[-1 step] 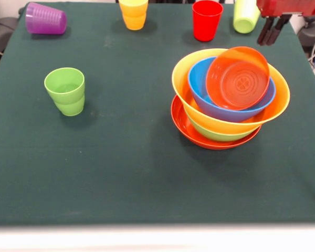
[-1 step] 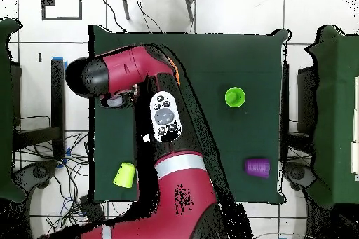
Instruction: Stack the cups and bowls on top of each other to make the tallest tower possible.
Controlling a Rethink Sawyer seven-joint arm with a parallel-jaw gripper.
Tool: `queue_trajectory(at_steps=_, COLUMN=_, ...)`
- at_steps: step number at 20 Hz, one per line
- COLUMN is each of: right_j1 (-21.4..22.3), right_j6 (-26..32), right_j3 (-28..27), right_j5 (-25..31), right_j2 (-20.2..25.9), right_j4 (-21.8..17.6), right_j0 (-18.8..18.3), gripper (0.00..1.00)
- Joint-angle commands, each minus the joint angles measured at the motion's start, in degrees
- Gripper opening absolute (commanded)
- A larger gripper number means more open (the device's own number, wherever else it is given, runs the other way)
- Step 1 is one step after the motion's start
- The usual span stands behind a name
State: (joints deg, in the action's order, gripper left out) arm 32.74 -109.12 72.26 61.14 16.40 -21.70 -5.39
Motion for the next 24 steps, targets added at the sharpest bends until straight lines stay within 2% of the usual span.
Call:
queue_trajectory(at_steps=1, right_j1=-0.89, right_j6=14.65, right_j3=2.22, right_j5=-2.00, right_j2=4.23, right_j4=-4.71, right_j0=-2.13, gripper=0.00)
queue_trajectory(at_steps=5, right_j1=-0.46, right_j6=15.03, right_j3=3.55, right_j5=-4.16, right_j2=4.86, right_j4=-4.96, right_j0=-3.29, gripper=0.00)
queue_trajectory(at_steps=8, right_j1=-1.74, right_j6=14.65, right_j3=3.93, right_j5=-6.67, right_j2=5.20, right_j4=-5.78, right_j0=-3.90, gripper=0.00)
queue_trajectory(at_steps=17, right_j1=-3.34, right_j6=17.28, right_j3=2.64, right_j5=-7.34, right_j2=5.56, right_j4=-8.22, right_j0=-5.08, gripper=0.00)
queue_trajectory(at_steps=24, right_j1=-5.08, right_j6=14.41, right_j3=4.17, right_j5=-9.51, right_j2=6.16, right_j4=-9.13, right_j0=-5.92, gripper=0.00)
